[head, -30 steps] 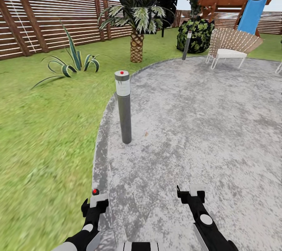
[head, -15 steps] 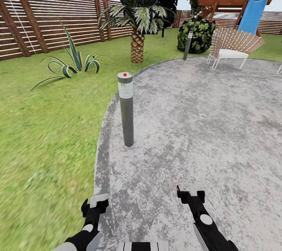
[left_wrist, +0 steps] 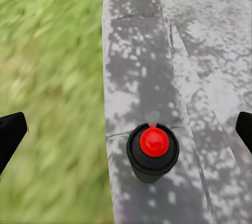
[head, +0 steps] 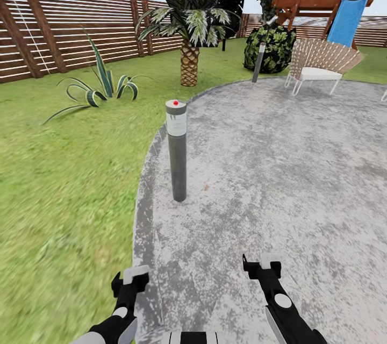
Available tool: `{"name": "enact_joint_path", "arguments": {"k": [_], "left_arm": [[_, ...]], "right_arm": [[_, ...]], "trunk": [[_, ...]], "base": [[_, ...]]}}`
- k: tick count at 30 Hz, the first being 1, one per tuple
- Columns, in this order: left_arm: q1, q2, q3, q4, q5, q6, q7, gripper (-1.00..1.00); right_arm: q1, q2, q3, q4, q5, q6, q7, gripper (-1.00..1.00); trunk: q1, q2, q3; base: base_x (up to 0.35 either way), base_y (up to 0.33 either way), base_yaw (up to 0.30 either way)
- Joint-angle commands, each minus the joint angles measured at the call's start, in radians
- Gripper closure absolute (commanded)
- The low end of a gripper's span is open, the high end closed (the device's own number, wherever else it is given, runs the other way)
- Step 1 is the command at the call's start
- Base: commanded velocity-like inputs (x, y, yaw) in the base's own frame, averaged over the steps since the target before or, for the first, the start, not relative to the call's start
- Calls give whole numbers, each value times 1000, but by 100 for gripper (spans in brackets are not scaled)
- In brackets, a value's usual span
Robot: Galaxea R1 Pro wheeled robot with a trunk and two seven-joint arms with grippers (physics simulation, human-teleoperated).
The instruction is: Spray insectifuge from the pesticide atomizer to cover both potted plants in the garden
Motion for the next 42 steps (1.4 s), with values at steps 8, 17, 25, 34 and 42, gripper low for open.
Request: {"name": "enact_joint_path", "arguments": {"k": [8, 17, 25, 34, 42], "left_arm": [[11, 10, -5, -3, -1, -11, 4, -100], [33, 10, -7, -11, -3, -72, 4, -100], [34, 11, -6, -12, -2, -72, 4, -100], [34, 10, -2, -12, 2, -69, 5, -100], [34, 8, -6, -11, -3, -70, 4, -100]], "right_arm": [[-1, -1, 5, 1, 1, -2, -8, -100], [-1, -1, 4, 1, 0, -3, -8, -100], [-1, -1, 4, 1, 0, -3, -8, -100], [0, -1, 4, 1, 0, -3, -8, -100], [-1, -1, 4, 2, 1, -3, -8, -100]], "trunk": [[1, -1, -8], [5, -3, -50], [7, -4, -84], [7, -4, -85], [7, -4, -85]], "base": [[0, 0, 0], [0, 0, 0], [0, 0, 0], [0, 0, 0], [54, -30, 0]]}}
